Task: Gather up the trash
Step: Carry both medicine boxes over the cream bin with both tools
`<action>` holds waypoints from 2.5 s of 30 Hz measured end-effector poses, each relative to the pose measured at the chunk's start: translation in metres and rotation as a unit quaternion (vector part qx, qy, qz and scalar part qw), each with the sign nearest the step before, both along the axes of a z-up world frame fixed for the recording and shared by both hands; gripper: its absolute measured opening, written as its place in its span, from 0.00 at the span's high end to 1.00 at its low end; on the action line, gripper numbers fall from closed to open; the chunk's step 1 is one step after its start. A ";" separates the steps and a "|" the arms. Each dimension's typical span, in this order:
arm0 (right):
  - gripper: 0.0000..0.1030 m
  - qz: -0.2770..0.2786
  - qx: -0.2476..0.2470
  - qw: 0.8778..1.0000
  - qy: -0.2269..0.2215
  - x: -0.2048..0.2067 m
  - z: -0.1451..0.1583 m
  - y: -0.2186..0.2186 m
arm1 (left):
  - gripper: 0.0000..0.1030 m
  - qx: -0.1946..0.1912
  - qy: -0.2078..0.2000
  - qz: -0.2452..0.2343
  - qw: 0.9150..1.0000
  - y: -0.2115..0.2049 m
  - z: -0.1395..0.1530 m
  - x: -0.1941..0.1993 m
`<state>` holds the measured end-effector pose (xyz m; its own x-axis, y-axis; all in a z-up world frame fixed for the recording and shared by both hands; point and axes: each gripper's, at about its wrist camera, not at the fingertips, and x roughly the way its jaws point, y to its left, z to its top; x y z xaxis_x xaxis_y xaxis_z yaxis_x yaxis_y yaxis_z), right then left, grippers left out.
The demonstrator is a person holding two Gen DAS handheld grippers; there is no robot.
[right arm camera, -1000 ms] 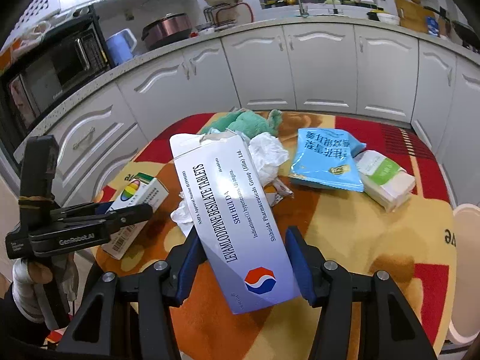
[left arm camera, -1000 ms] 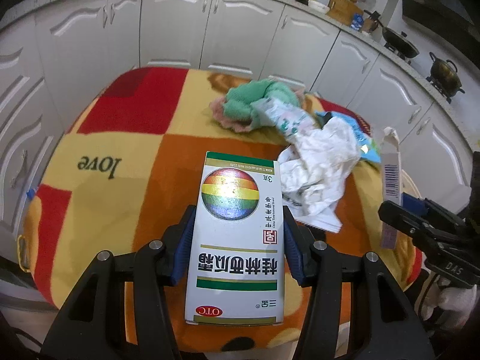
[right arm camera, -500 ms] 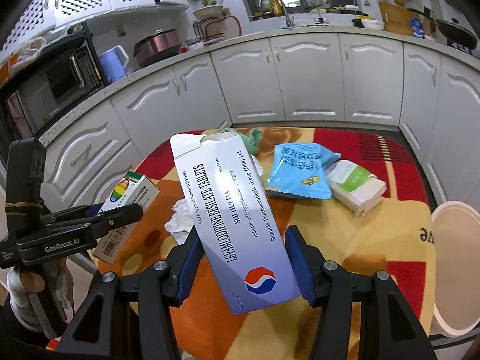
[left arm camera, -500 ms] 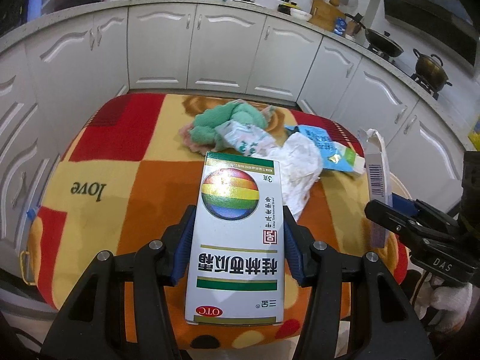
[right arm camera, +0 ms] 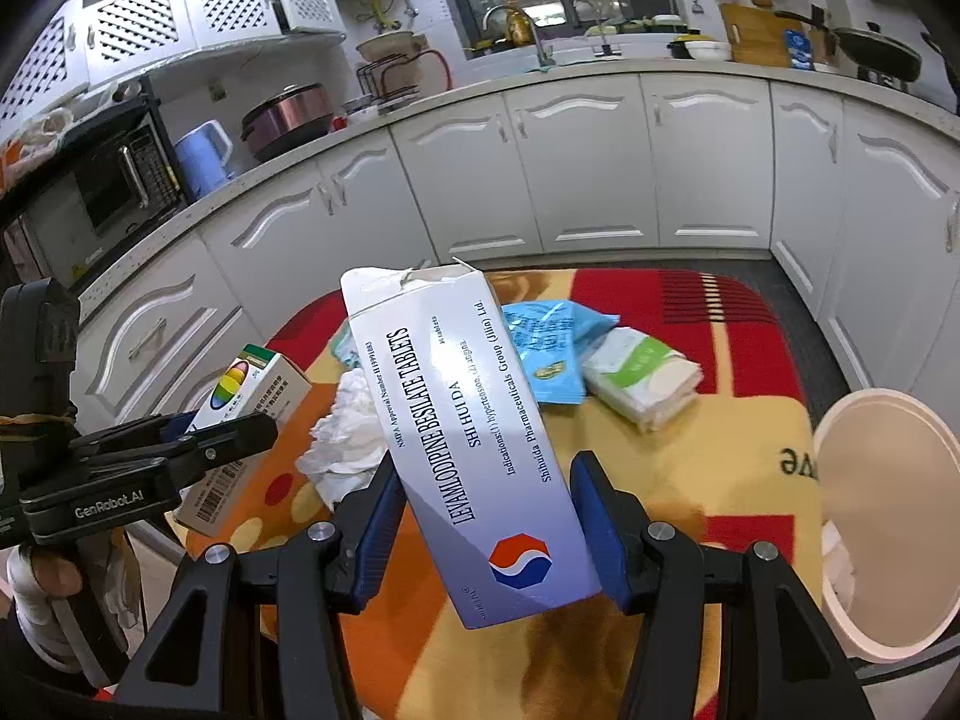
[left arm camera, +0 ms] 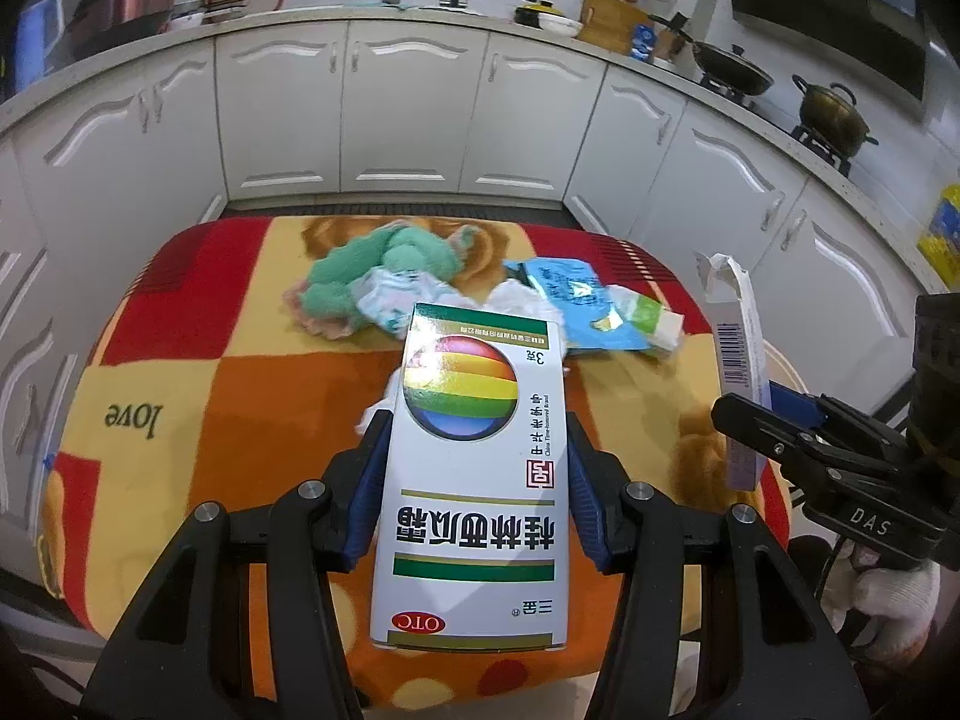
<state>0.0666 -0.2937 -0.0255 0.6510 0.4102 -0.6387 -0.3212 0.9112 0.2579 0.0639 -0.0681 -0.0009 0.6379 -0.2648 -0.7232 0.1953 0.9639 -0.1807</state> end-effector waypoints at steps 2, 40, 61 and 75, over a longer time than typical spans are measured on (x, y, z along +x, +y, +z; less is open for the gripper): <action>0.48 -0.005 0.002 1.000 0.000 -0.001 0.001 -0.005 | 0.50 0.002 0.000 -0.005 1.000 -0.007 0.001 0.002; 0.48 -0.112 0.021 0.993 0.003 -0.017 0.001 -0.109 | 0.50 0.011 -0.002 -0.107 0.994 -0.147 0.008 0.024; 0.48 -0.179 0.028 0.983 0.009 -0.029 -0.002 -0.172 | 0.50 0.024 -0.001 -0.160 0.987 -0.222 0.007 0.034; 0.50 -0.223 0.038 0.974 0.026 -0.029 -0.016 -0.218 | 0.50 0.039 0.008 -0.193 0.980 -0.274 -0.005 0.048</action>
